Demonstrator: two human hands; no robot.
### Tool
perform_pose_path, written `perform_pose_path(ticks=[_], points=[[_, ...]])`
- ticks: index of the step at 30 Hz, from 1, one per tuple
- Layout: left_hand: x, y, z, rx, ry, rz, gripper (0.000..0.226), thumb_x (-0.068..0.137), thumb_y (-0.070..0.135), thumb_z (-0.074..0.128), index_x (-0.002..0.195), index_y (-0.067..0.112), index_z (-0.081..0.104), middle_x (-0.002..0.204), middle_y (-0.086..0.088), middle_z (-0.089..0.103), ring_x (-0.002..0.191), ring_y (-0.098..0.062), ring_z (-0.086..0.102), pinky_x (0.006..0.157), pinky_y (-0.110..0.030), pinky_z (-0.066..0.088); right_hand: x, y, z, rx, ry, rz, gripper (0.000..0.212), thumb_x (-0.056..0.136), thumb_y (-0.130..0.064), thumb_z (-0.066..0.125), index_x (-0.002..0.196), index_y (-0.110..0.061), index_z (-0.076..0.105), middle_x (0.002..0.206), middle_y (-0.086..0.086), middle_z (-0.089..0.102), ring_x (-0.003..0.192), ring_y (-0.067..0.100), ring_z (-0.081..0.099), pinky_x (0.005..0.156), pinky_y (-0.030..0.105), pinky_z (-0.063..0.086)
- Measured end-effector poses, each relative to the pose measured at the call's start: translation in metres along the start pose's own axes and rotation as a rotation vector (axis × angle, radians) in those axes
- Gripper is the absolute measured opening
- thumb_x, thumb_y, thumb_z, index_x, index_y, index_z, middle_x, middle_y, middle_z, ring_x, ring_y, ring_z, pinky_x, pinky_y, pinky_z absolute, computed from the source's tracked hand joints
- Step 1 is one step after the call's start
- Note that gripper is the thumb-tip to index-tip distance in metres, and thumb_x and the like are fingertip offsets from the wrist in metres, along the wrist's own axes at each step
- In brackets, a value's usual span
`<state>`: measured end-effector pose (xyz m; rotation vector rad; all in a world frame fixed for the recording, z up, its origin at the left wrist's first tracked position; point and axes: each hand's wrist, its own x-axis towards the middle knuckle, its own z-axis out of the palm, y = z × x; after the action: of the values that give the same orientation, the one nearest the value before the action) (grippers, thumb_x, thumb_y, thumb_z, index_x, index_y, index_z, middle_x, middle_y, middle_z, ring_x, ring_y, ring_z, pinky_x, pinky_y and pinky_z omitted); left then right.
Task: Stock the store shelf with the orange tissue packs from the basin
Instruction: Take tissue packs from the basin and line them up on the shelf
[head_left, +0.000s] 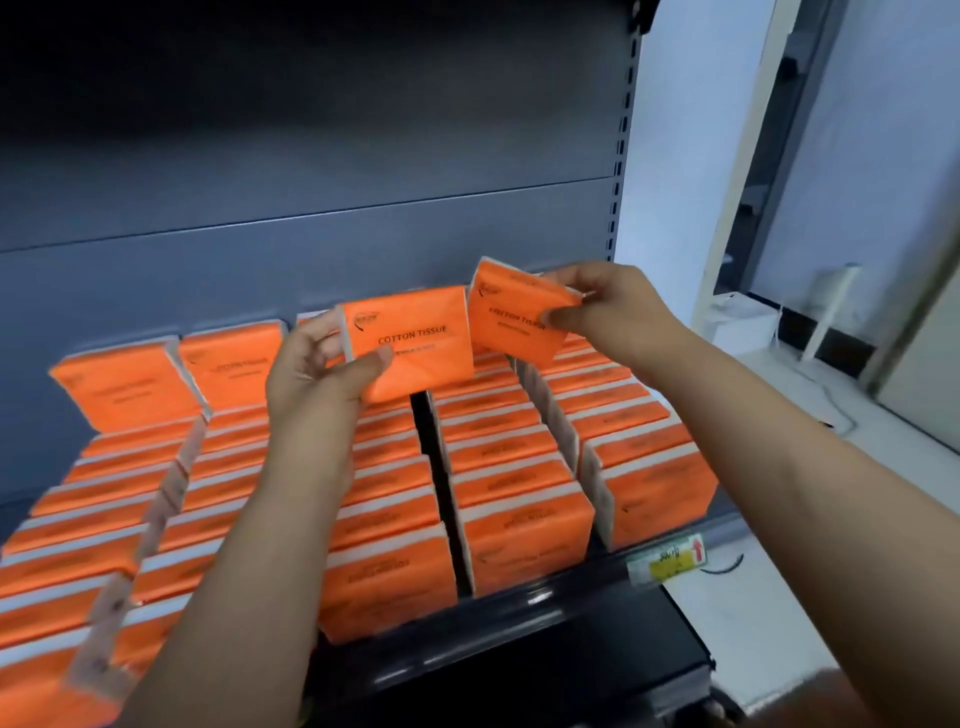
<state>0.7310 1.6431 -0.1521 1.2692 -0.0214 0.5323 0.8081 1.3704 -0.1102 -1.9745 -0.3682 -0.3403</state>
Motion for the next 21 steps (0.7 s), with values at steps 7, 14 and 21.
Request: perform_pose_path(ticks=[7,14,21], points=[[0.002,-0.010,-0.006,0.008,0.077,-0.016,0.050,0.081,-0.001,0.079,0.126,0.018,0.067,0.120,-0.005,0.075,0.114,-0.024,0.072,0.102,-0.048,0.054,0.031,0.014,-0.025,-0.340,-0.072,-0.020,0.034,0.083,0.001,0.068,0.107,-0.024,0.073,0.103,-0.006,0.071,0.098,0.019,0.068,0.087,0.036,0.057],[-0.003,-0.013,-0.010,0.169,0.035,0.051,0.051,0.083,-0.005,0.079,0.127,0.018,0.067,0.124,-0.013,0.071,0.107,-0.029,0.071,0.097,-0.044,0.057,0.053,0.031,-0.021,-0.406,-0.039,-0.049,0.033,0.088,0.000,0.057,0.110,-0.021,0.069,0.109,0.000,0.069,0.100,0.023,0.065,0.079,0.029,0.049],[0.005,-0.017,-0.009,0.251,0.007,0.091,0.049,0.083,-0.005,0.078,0.126,0.017,0.067,0.121,-0.010,0.073,0.110,-0.031,0.071,0.099,-0.049,0.058,0.069,0.053,-0.017,-0.416,-0.033,0.021,0.037,0.091,0.006,0.049,0.110,-0.022,0.066,0.110,0.005,0.066,0.098,0.025,0.063,0.077,0.032,0.050]])
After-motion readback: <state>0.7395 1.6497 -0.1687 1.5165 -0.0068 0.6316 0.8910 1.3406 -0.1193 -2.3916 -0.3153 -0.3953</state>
